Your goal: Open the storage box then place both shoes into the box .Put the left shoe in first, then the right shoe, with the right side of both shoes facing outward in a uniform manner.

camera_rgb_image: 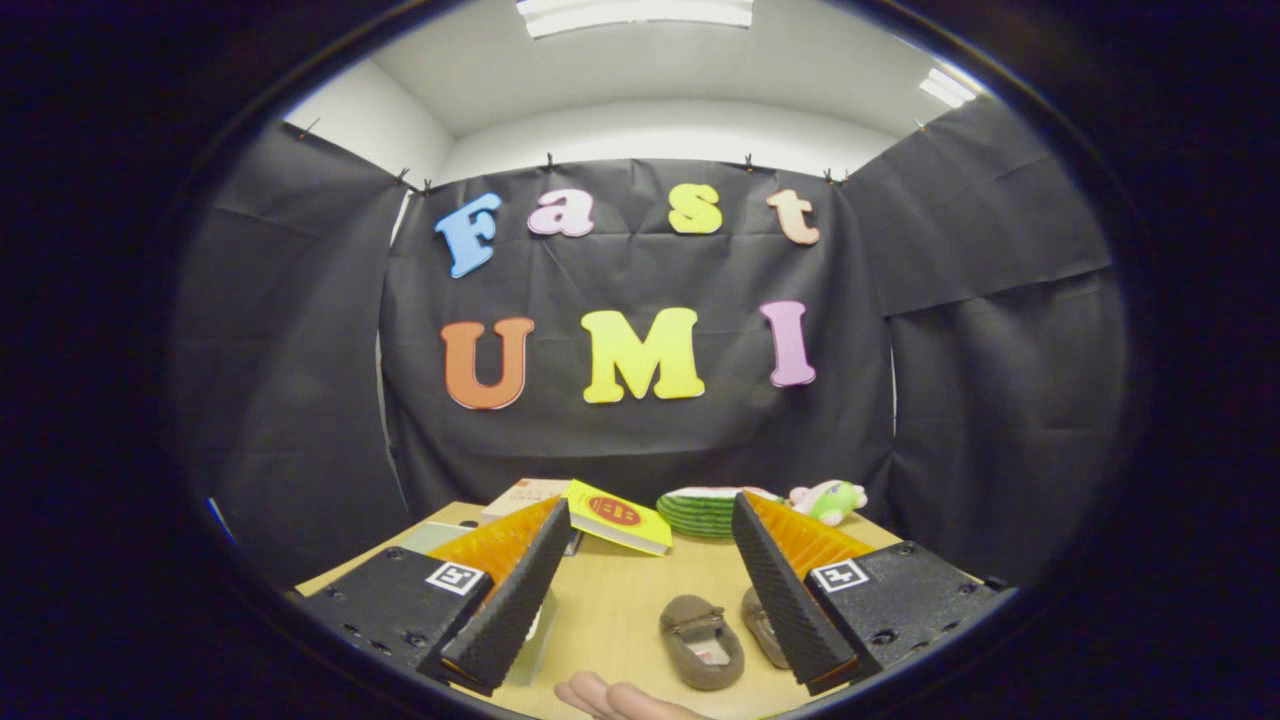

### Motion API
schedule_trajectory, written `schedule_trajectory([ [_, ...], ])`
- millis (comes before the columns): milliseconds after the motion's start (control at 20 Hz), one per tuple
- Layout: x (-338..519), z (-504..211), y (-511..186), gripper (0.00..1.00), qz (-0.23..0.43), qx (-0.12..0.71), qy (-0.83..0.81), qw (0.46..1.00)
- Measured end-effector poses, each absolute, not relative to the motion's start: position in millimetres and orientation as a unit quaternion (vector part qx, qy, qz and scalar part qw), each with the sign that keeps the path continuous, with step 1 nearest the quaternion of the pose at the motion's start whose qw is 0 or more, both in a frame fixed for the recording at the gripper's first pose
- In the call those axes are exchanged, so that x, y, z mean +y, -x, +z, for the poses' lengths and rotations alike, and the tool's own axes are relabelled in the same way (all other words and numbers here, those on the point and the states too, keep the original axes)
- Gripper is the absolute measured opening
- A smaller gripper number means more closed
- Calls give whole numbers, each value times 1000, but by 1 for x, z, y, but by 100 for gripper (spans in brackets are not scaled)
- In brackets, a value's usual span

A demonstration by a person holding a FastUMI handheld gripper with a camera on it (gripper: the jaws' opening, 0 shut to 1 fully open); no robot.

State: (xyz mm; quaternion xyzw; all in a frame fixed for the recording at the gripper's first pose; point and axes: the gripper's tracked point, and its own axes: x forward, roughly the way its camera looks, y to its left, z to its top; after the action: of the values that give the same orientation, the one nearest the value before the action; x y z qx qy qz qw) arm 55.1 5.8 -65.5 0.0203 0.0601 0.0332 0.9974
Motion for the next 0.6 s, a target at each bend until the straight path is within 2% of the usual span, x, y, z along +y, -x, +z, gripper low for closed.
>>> schedule_trajectory([
  [150,16,-92,-87,100,47,82,-22,995],
  [350,53,-137,-122,100,110,164,-51,979],
  [600,82,-188,-154,100,186,300,-166,921],
])
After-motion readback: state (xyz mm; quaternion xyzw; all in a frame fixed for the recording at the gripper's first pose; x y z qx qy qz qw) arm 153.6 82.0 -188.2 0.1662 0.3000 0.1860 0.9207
